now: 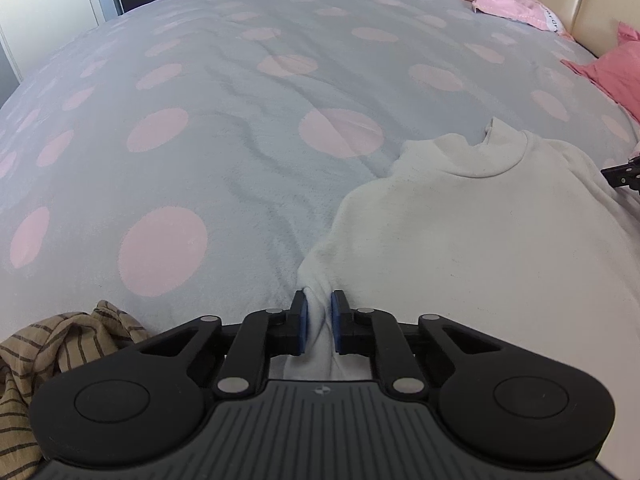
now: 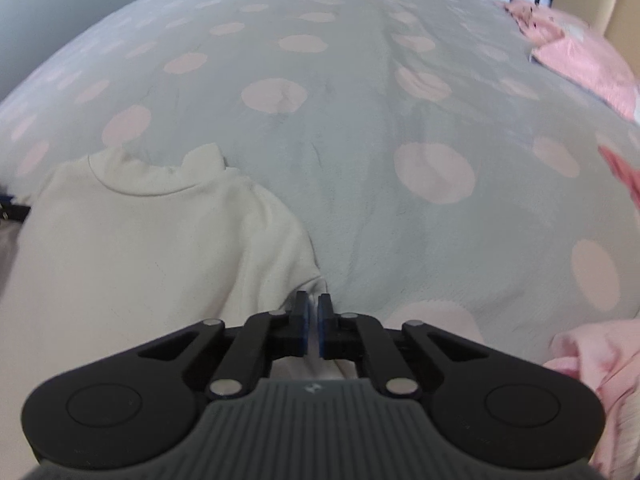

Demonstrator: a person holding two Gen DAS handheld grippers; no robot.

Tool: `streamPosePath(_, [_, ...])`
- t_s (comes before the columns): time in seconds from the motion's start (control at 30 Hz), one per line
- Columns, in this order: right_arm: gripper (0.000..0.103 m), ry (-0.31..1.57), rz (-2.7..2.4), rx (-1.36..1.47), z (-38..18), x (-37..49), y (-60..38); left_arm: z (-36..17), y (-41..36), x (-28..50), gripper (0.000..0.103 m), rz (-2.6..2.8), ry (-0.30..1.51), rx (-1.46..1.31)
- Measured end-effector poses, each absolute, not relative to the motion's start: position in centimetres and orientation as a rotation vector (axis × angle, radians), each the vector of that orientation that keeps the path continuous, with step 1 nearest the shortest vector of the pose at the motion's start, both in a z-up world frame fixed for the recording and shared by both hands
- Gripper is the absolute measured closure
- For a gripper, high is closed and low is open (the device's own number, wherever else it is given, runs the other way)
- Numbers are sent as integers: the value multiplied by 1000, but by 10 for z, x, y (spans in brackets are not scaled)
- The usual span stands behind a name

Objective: Fold clothes

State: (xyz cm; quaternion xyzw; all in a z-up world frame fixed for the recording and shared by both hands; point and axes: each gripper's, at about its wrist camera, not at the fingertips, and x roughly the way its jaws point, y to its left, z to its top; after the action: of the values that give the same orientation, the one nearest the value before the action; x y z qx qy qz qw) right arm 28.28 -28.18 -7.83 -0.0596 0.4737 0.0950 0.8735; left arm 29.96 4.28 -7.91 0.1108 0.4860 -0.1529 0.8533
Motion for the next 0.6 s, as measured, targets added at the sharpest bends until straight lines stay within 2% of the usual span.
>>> streamPosePath(0.37, [99,963,120,-231,-68,283,-276,-73,41,303,96,-257,1038,246])
streamPosePath(0.6, [100,889,13,-262,-55,289,-287,-58,41,304,97,-183,968,253])
